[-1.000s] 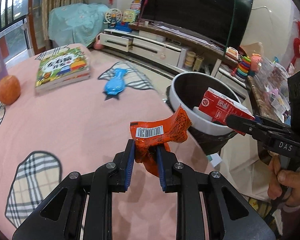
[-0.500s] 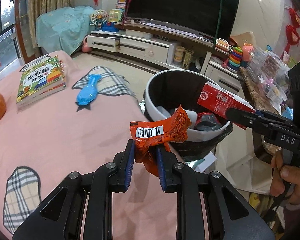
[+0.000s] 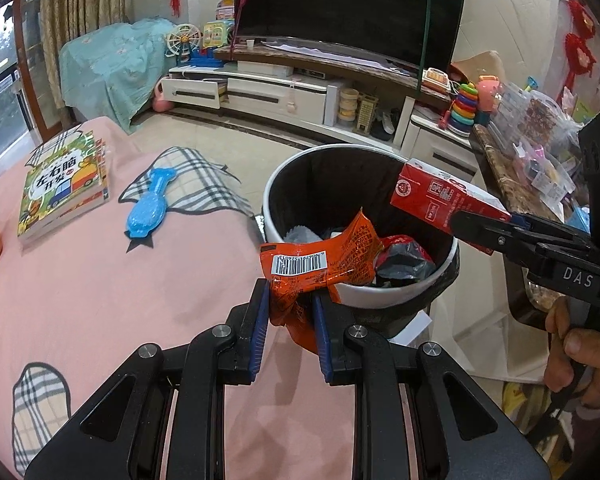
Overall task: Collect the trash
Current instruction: 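Carry the orange snack bag and milk carton over the bin, then open both tools to drop the snack bag and carton into the bin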
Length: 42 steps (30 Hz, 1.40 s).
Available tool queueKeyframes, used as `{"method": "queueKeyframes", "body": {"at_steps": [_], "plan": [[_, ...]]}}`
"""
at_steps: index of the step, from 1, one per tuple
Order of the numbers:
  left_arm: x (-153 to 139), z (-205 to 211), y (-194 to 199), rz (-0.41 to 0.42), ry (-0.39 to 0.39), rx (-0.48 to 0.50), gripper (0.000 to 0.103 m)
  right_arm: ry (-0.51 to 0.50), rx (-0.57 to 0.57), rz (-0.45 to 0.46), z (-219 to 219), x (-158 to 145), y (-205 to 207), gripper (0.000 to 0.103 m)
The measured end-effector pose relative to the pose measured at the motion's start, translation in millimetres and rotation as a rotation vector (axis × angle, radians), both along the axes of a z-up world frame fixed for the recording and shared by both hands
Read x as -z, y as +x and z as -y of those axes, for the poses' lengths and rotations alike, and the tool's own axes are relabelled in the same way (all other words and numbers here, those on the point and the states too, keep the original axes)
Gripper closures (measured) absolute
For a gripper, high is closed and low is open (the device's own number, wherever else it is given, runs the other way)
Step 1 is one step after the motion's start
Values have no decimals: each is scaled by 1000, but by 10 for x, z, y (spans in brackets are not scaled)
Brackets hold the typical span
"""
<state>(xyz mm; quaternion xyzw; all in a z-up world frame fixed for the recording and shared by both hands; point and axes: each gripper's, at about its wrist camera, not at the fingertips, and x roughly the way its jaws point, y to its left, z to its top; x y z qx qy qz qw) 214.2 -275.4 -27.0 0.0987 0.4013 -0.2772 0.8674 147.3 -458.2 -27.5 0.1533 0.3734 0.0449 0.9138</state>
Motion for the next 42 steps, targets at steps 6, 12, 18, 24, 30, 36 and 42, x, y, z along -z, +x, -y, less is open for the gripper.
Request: {"method": "queueKeyframes", "body": {"at_steps": [6,12,18,24,30,36,42], "plan": [[-17,99,40,6,4,10,83,-3,11,-1,64,-6,27,48],[-27,196,82,9,11,16,83,-3,21,-5,121,-6,66,48],[-41,280,129,15,21,24,83,-5,29,-10,162,4,106,48],[-38,359,171,21,35,27,83,-4,31,-10,188,0,131,48],[-44,423,205,19,37,30,83,8,41,-9,263,-7,178,48],[-39,468,235,15,41,27,83,8,40,-16,275,-2,215,48],[-23,508,284,3,40,23,83,11,43,-24,295,6,235,48]]}}
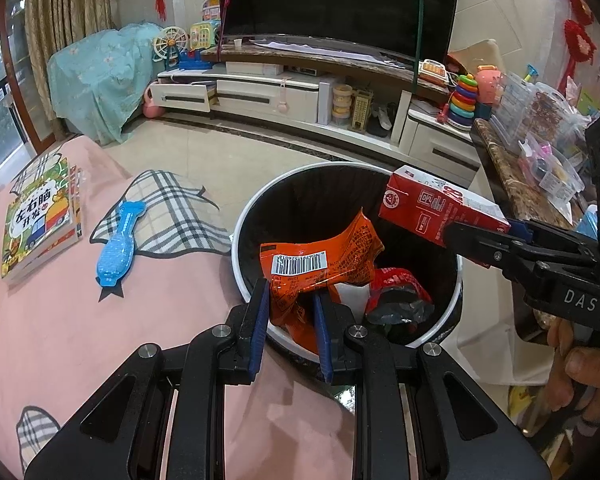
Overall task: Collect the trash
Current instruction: 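Open both tools to drop the snack bag and carton into the bin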
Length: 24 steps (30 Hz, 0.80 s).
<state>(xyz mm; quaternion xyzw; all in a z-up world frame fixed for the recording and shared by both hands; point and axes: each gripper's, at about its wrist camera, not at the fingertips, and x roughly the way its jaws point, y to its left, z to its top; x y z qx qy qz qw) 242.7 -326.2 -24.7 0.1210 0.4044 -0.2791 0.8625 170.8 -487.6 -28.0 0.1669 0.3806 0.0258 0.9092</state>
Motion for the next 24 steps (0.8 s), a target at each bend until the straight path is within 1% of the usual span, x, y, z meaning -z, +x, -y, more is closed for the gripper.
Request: {"method": "queueKeyframes", "body": {"at_steps": [11,19,20,21,24], "plan": [[52,92,93,-24,9,6,83,-22,3,-11,5,3,55,48],[112,120,120,-38,24,7,83,-12,-4,-31,19,48,106,48],[114,125,124,-39,25,7,83,-13,-5,-32,19,52,109,49],[118,129,130,-41,26,8,83,-13,-6,-33,22,53,114,53],[132,136,143,-45,29,11,83,-14,-10,-35,17,57,123,55]]}}
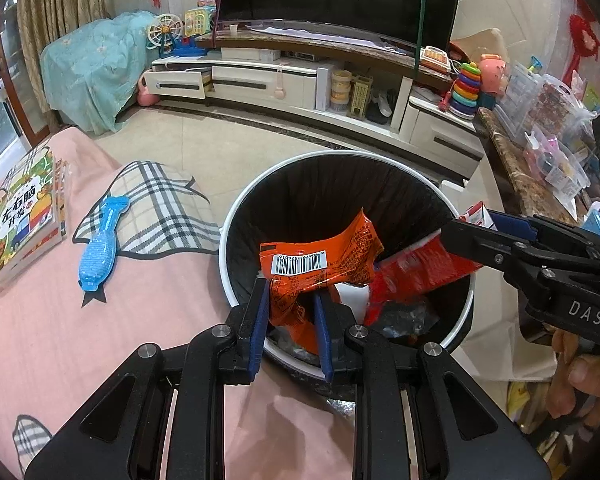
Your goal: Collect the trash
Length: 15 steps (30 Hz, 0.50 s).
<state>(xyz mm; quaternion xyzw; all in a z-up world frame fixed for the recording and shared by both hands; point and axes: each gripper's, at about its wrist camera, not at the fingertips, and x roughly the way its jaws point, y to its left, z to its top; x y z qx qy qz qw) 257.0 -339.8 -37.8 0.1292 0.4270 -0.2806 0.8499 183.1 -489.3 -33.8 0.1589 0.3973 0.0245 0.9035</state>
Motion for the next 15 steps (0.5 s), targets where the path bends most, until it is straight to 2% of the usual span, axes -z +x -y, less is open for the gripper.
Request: {"method": "queueKeyframes", "body": {"at_steps": [5,9,11,15], "plan": [[-4,-17,8,-11,-8,1,76,-5,-1,-11,-20,43,28,55],[-42,-37,-30,-2,-13,-1,59,20,21,3,17,11,0,53],[-68,-65,-54,9,-17,-3,56,18,38,15,32,-23,-32,52],[-119,-220,-158,25,-46,-24,50,14,66,47,42,-101,-123,34]]}}
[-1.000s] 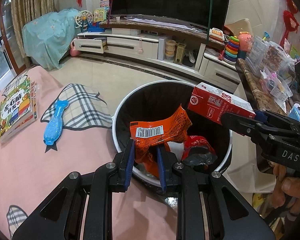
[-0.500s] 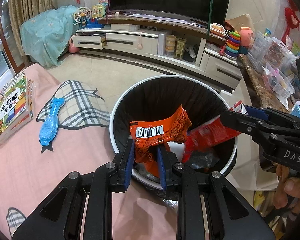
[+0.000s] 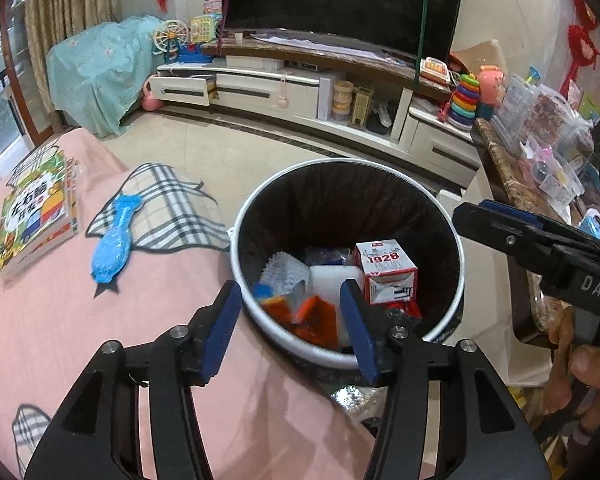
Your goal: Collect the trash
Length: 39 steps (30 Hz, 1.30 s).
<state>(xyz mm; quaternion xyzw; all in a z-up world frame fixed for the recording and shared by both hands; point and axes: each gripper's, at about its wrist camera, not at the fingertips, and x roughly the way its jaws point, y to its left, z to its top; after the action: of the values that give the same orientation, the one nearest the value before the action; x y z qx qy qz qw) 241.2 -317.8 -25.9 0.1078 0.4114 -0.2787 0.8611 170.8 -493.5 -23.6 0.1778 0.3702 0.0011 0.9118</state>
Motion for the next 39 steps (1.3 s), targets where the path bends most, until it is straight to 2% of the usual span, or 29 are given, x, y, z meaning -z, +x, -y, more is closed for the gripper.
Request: {"method": "queueKeyframes", "body": {"at_steps": [1,3,6,10,12,13,15,17,23,26,29,33,39], "plan": [[-5,-31,-19,3,-8,-6,49,7,2,8,-10,-17,-37,33],[-2,-180,-135,14,-33,-32,44,17,13,20,-46,-37,-107,22],[33,-415,-341,31,-68,-80,37,35,42,30,-140,-36,-257,11],[72,-751,-627,44,-113,-140,31,17,74,46,-363,-25,-504,10],[62,-897,-770,68,-128,-171,23,-2,70,66,-501,-43,-609,9],[63,-991,-854,84,-135,-188,22,-16,68,76,-590,-50,-673,8],[72,-1142,-969,105,-136,-215,21,-39,63,102,-722,-69,-769,4],[97,-1311,-1089,129,-120,-260,21,-65,65,127,-848,-82,-864,4],[76,-1760,-1424,195,-139,-347,21,-99,79,177,-1181,20,-1179,4],[-50,-1900,-1612,248,-168,-368,17,-141,60,225,-1348,-92,-1306,4],[-201,-2005,-1766,324,-189,-417,0,-183,63,323,-1456,-337,-1455,1],[-317,-2101,-1958,424,-181,-479,0,-246,97,413,-1574,-523,-1591,0],[-340,-2118,-2104,503,-148,-500,0,-273,90,425,-1733,-414,-1677,0]]}}
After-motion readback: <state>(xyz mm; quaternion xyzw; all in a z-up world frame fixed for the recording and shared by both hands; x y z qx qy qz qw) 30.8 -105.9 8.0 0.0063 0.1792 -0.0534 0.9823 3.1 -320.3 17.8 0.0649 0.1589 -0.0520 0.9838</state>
